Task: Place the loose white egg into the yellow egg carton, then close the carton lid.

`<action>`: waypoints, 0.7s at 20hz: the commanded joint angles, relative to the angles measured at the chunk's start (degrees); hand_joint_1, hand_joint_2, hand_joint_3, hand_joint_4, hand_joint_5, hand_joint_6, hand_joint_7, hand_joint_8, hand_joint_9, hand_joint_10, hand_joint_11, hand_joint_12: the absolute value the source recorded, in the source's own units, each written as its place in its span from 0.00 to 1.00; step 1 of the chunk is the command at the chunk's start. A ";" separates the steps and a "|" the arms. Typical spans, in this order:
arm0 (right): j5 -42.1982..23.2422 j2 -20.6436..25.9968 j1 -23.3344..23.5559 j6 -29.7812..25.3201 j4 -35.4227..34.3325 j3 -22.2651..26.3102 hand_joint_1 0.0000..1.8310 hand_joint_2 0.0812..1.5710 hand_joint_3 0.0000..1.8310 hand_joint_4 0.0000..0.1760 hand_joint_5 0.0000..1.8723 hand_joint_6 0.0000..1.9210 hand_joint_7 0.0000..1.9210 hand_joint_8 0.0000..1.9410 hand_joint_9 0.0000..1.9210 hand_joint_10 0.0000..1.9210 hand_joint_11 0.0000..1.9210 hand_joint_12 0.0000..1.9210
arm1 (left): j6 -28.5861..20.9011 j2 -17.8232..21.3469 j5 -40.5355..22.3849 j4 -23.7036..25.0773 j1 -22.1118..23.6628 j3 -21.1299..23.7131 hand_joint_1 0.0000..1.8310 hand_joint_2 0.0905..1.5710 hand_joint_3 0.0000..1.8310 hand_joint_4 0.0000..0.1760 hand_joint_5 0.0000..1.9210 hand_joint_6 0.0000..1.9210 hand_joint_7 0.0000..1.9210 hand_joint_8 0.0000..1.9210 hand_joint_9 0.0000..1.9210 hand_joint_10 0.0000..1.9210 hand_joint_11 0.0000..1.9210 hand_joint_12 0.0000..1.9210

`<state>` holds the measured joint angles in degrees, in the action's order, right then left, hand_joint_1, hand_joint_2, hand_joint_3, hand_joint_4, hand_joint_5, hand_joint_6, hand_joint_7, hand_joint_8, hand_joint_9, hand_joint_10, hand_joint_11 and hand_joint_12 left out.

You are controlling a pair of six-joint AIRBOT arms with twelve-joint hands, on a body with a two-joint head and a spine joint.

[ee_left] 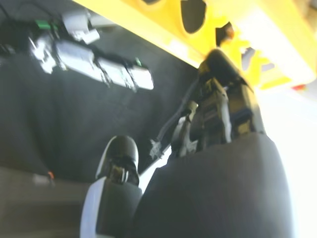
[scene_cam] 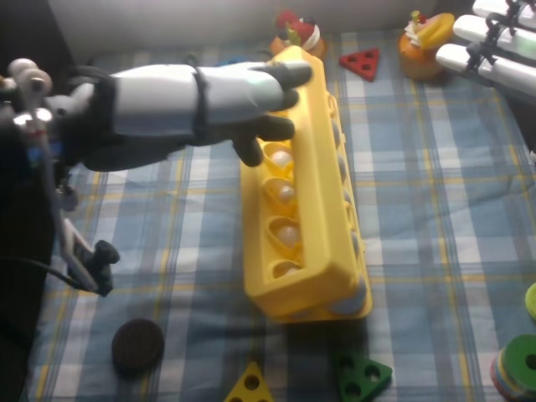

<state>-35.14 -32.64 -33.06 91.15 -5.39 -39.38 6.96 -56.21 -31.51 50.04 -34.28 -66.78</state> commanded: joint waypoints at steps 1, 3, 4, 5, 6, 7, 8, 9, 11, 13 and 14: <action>-7.32 0.35 0.53 0.22 0.23 0.17 0.41 0.83 0.00 0.00 0.00 0.00 0.00 0.00 0.02 0.04 0.00 0.96 | -1.39 -0.67 -2.04 -0.30 1.13 -0.39 0.00 0.83 0.01 0.14 0.00 0.00 0.00 0.00 0.06 0.00 0.00 0.74; -7.32 0.45 0.53 0.22 0.23 0.23 0.41 0.83 0.00 0.00 0.00 0.00 0.00 0.00 0.00 0.14 0.00 0.93 | -3.57 -2.08 -0.13 5.32 2.66 -0.58 0.00 0.86 0.00 0.21 0.00 0.00 0.00 0.00 0.02 0.00 0.00 0.66; -7.32 0.45 0.53 0.22 0.23 0.23 0.41 0.83 0.00 0.00 0.00 0.00 0.00 0.00 0.00 0.14 0.00 0.93 | -4.45 -2.60 0.42 7.54 3.25 -0.58 0.00 0.88 0.00 0.16 0.00 0.00 0.00 0.00 0.02 0.00 0.00 0.67; -7.32 0.45 0.53 0.22 0.23 0.23 0.41 0.83 0.00 0.00 0.00 0.00 0.00 0.00 0.00 0.12 0.00 0.93 | -6.51 -3.51 1.15 11.80 4.28 -0.58 0.00 0.90 0.01 0.00 0.00 0.00 0.00 0.00 0.02 0.01 0.00 0.62; -7.32 0.45 0.53 0.22 0.23 0.23 0.42 0.83 0.00 0.00 0.00 0.00 0.00 0.00 0.00 0.11 0.00 0.93 | -7.79 -4.09 1.43 14.57 5.07 -0.58 0.00 0.90 0.00 0.00 0.00 0.00 0.00 0.00 0.03 0.01 0.00 0.63; -7.32 0.45 0.53 0.22 0.23 0.23 0.42 0.83 0.00 0.00 0.00 0.00 0.00 0.00 0.00 0.15 0.00 0.95 | -8.89 -4.49 1.66 16.86 5.73 -0.58 0.00 0.90 0.00 0.00 0.00 0.00 0.00 0.00 0.03 0.01 0.00 0.66; -7.32 0.45 0.53 0.22 0.23 0.23 0.42 0.83 0.00 0.00 0.00 0.00 0.00 0.00 0.00 0.13 0.00 0.97 | -9.91 -4.75 1.88 18.98 6.28 -0.56 0.00 0.90 0.00 0.00 0.00 0.00 0.00 0.00 0.04 0.01 0.00 0.69; -7.32 0.45 0.53 0.22 0.23 0.23 0.42 0.83 0.00 0.00 0.00 0.00 0.00 0.00 0.00 0.12 0.00 0.96 | -11.88 -5.20 2.11 22.71 7.11 -0.53 0.00 0.91 0.00 0.00 0.00 0.00 0.00 0.00 0.04 0.01 0.00 0.69; -7.31 0.44 0.53 0.22 0.23 0.22 0.42 0.83 0.00 0.00 0.00 0.00 0.00 0.00 0.00 0.10 0.00 0.94 | -16.95 -6.12 2.36 30.45 8.65 -0.54 0.00 0.89 0.00 0.03 0.00 0.00 0.00 0.00 0.01 0.01 0.00 0.59; -7.31 0.43 0.52 0.22 0.23 0.21 0.42 0.83 0.00 0.00 0.00 0.00 0.00 0.00 0.00 0.05 0.00 0.97 | -18.63 -6.47 2.35 33.66 9.38 -0.44 0.00 0.89 0.00 0.00 0.00 0.00 0.00 0.00 0.02 0.01 0.00 0.53; -7.31 0.43 0.52 0.22 0.23 0.21 0.43 0.83 0.00 0.00 0.00 0.00 0.00 0.00 0.00 0.08 0.00 0.96 | -18.63 -6.29 2.42 33.80 9.51 -0.37 0.00 0.88 0.00 0.00 0.00 0.00 0.00 0.00 0.01 0.01 0.00 0.42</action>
<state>-35.33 -32.60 -33.06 91.15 -5.34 -39.27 -11.03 -62.48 -27.14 86.21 -25.80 -67.24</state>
